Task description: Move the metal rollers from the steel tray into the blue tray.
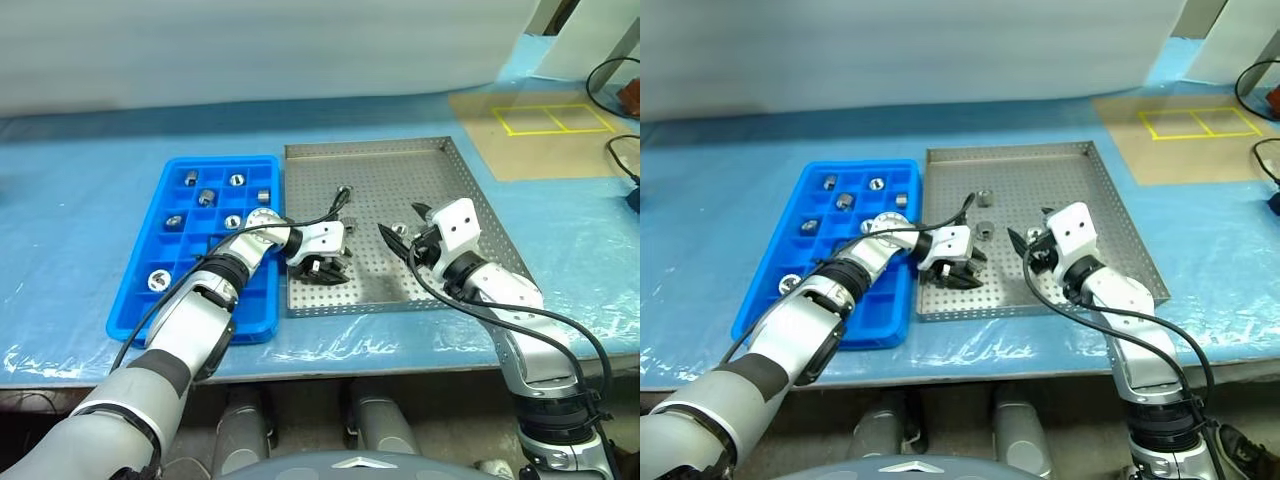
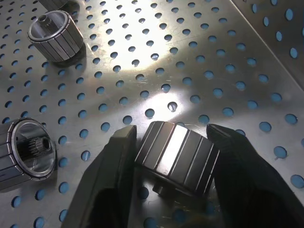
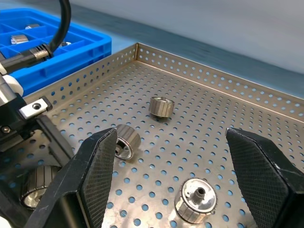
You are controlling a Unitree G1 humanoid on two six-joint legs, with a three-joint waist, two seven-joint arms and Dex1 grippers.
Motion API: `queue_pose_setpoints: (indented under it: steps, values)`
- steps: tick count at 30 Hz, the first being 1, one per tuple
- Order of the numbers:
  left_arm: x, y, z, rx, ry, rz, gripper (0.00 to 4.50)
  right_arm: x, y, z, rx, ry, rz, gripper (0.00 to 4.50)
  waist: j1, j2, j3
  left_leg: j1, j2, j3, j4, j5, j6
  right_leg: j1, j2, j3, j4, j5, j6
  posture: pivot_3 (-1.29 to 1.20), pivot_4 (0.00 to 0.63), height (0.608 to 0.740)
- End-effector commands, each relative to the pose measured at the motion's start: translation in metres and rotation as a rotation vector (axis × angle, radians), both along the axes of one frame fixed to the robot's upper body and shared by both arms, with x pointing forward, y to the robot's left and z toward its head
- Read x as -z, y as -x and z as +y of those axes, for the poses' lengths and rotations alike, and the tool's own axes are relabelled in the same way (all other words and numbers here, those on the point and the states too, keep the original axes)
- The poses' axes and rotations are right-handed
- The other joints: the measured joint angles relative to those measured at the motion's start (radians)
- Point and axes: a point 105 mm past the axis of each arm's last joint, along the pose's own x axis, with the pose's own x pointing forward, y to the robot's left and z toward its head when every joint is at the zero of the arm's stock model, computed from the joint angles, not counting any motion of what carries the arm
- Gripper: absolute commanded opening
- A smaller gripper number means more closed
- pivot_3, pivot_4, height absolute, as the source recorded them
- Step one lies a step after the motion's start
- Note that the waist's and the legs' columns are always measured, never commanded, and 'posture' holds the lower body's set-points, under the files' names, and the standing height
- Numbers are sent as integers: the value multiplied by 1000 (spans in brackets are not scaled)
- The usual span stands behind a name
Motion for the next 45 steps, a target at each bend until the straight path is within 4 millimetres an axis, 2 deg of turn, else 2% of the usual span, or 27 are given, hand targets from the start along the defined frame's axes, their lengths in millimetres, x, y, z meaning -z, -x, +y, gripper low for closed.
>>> queue_pose_setpoints:
  steps: [1, 7, 11, 13, 15, 17, 20, 22, 26, 30, 33, 36, 41, 45]
  values:
    - [6, -6, 11, -62, -16, -20, 1890, -12, -2, 4, -21, 4, -55, 3756, -1, 0, 0, 0, 0, 0, 0, 0, 0, 0, 0, 0, 0, 0, 0, -513, 150, 740]
    - [-9, -11, 11, -71, 56, -62, 1891, -12, -6, 12, -55, 0, -54, 3756, -4, 0, 0, -1, 0, 0, 0, 0, 0, 0, 0, 0, 0, 0, 0, -476, 150, 740]
    - [-64, -17, 4, -86, 290, -89, 1891, -17, -6, 24, -125, -10, -56, 3756, -1, 0, 1, -2, 0, 0, -2, 0, 0, -2, 0, 0, 0, 0, 0, -425, 150, 740]
    - [-78, -11, 15, -73, 332, -105, 1891, -23, -5, 32, -189, -19, -60, 3756, 4, 0, 1, -4, 0, 0, -2, 0, 0, -5, 0, 0, 0, 0, 0, -388, 150, 740]
    - [-84, -4, 29, -80, 346, -103, 1891, -27, -6, 37, -243, -7, -61, 3756, 6, 0, 1, -4, 0, 0, -3, 0, 0, -5, 0, 0, 0, 0, 0, -360, 150, 740]
    - [-85, 2, 44, -115, 355, -95, 1891, -28, -9, 41, -277, 15, -66, 3756, 13, 1, 1, -2, 1, 0, -5, 0, 0, -5, 0, -1, 0, 0, -1, -301, 150, 740]
    - [-86, 3, 74, -283, 400, -103, 1891, -27, -17, 56, -357, 23, -58, 3756, 21, 1, 2, -2, 1, 0, -8, 1, -1, -5, 0, -1, 0, 0, -1, -208, 150, 740]
    - [-87, 3, 86, -365, 418, -117, 1891, -25, -20, 63, -392, 22, -55, 3756, 38, 2, 2, -2, 1, 0, -8, 1, -3, -5, 0, -1, 0, 0, -1, -148, 150, 740]
    - [-92, -3, 136, -629, 465, -181, 1891, -26, -28, 88, -501, 12, -54, 3756, 80, 2, 2, -2, 2, 0, -10, 3, -6, -7, 0, -2, 2, 0, -1, -39, 150, 740]
    - [-78, 0, 166, -778, 431, -211, 1891, -27, -35, 103, -565, 21, -66, 3756, 109, 2, 2, -2, 1, 0, -12, 4, -7, -8, 0, -1, 1, 0, -1, 48, 150, 740]
    - [-71, 1, 173, -838, 431, -197, 1891, -28, -38, 110, -596, 19, -73, 3756, 136, 2, 2, -3, 1, 1, -13, 4, -7, -11, 0, -1, 1, 0, -1, 75, 150, 740]
    - [-61, 3, 182, -882, 414, -182, 1891, -27, -33, 120, -657, 8, -61, 3756, 157, 2, 2, -6, 1, 1, -13, 4, -7, -13, 0, -1, 1, 0, -1, 84, 150, 740]
    - [-50, -6, 199, -976, 406, -170, 1891, -18, -25, 132, -733, -10, -17, 3756, 170, 2, 2, -6, 1, 0, -13, 4, -8, -14, 0, -1, 2, 0, -1, 100, 150, 740]
    - [-48, -11, 199, -981, 397, -161, 1891, -20, -27, 133, -726, -8, -23, 3756, 171, 2, 2, -5, 1, 0, -13, 6, -10, -14, 0, -1, 3, 0, -1, 97, 150, 740]
